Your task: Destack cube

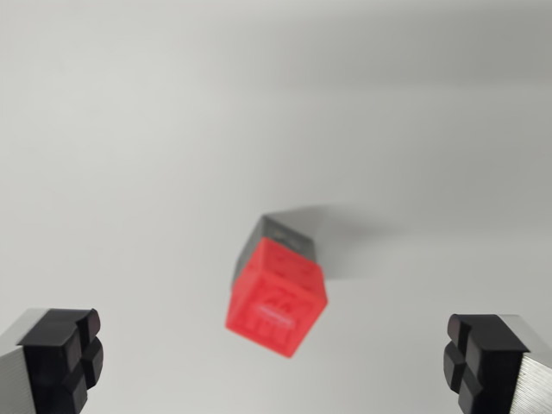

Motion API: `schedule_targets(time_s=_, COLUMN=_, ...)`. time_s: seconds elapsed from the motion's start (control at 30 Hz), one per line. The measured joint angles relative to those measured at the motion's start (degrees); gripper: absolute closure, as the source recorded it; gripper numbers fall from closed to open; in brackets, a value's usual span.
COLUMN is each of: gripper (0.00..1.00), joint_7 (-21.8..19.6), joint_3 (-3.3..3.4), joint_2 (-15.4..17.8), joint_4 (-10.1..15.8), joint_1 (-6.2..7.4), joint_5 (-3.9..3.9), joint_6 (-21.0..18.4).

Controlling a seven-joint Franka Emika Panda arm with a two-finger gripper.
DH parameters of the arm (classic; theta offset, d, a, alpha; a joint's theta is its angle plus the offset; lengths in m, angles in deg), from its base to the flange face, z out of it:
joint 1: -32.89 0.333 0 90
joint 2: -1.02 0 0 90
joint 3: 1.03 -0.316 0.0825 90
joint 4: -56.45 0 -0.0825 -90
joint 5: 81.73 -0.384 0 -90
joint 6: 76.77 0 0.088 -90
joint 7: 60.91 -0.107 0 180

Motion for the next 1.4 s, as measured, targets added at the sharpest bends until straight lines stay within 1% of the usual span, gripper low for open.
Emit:
schedule_targets(time_s=0.37, gripper=0.00, joint_7=-4.89, joint_3=0.00, joint_2=1.88, joint_4=5.59, joint_1=0.16, joint_5=-0.02, joint_6=4.16)
schedule_targets(time_s=0.67, gripper=0.00, joint_7=-10.92, joint_3=0.00, joint_2=3.81, joint_4=12.01, joint_1=0.42, joint_5=-0.11, joint_6=9.27)
schedule_targets(time_s=0.7, gripper=0.00, joint_7=-11.27, joint_3=0.00, joint_2=3.91, joint_4=12.36, joint_1=0.44, joint_5=-0.11, joint_6=9.55)
schedule_targets(time_s=1.07, gripper=0.00, joint_7=-19.71, joint_3=-0.01, joint_2=5.88, joint_4=20.56, joint_1=0.81, joint_5=-0.14, joint_6=16.64)
schedule_targets(time_s=1.1, gripper=0.00, joint_7=-20.14, joint_3=-0.01, joint_2=5.94, joint_4=20.94, joint_1=0.83, joint_5=-0.14, joint_6=16.99)
schedule_targets(time_s=1.4, gripper=0.00, joint_7=-28.00, joint_3=-0.05, joint_2=6.83, joint_4=27.67, joint_1=1.24, joint_5=-0.12, joint_6=23.56)
